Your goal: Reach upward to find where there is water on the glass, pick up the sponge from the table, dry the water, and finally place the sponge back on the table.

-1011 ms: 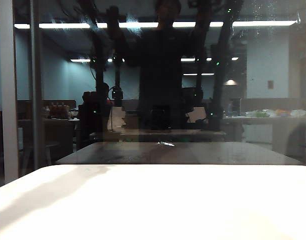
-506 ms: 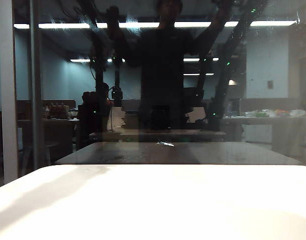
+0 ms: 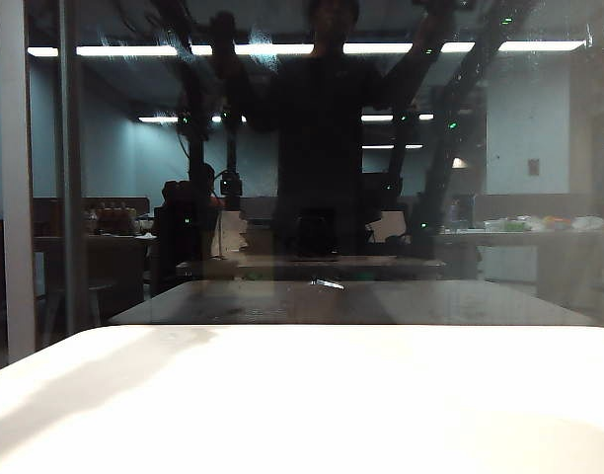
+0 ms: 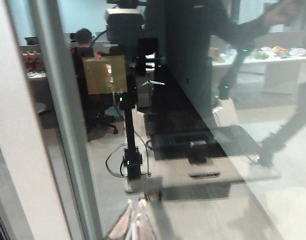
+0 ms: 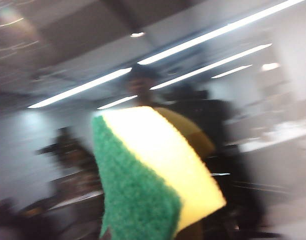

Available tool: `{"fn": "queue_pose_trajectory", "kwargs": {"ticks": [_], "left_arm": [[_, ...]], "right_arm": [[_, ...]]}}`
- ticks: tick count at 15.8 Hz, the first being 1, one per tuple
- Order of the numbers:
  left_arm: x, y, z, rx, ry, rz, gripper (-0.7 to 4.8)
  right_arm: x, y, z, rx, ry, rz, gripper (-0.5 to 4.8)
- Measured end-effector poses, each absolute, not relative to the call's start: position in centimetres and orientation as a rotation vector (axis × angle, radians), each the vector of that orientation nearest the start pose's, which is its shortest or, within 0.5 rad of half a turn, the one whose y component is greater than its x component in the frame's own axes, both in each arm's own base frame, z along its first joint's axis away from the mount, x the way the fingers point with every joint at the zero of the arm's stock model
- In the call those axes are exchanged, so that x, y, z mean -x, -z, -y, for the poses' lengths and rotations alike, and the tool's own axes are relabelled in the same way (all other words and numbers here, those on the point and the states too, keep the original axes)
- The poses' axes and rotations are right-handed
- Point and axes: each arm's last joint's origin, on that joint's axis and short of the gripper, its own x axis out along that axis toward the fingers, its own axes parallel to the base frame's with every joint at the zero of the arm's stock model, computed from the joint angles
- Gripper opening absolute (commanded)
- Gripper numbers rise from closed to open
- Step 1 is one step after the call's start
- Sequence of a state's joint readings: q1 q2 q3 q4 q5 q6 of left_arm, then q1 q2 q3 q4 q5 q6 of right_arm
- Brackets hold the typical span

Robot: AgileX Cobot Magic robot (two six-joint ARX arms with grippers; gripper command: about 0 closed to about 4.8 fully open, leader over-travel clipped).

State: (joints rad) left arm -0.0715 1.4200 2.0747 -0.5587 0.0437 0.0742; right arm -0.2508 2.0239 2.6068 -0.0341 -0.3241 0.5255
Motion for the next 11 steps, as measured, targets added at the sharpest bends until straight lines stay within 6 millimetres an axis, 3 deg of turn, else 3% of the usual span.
{"fn": "queue_pose_trajectory", "kwargs": {"ticks": [7, 9, 11], "left_arm": [[-23.4, -57.0, 1.8, -0.073, 0.112, 0.091, -0.06], [-23.4, -56.7, 1.8, -0.073, 0.114, 0.066, -0.06], [-23.4, -56.6, 1.8, -0.073, 0.114, 0.058, -0.06]], "right_arm": [[-40.1, -56.5, -2.6, -0.360, -0.474, 0.436, -0.05], [-40.9, -55.7, -5.2, -0.372, -0.527, 0.418, -0.05], [-41.6, -55.0, -6.6, -0.376, -0.557, 0.405, -0.05]]}}
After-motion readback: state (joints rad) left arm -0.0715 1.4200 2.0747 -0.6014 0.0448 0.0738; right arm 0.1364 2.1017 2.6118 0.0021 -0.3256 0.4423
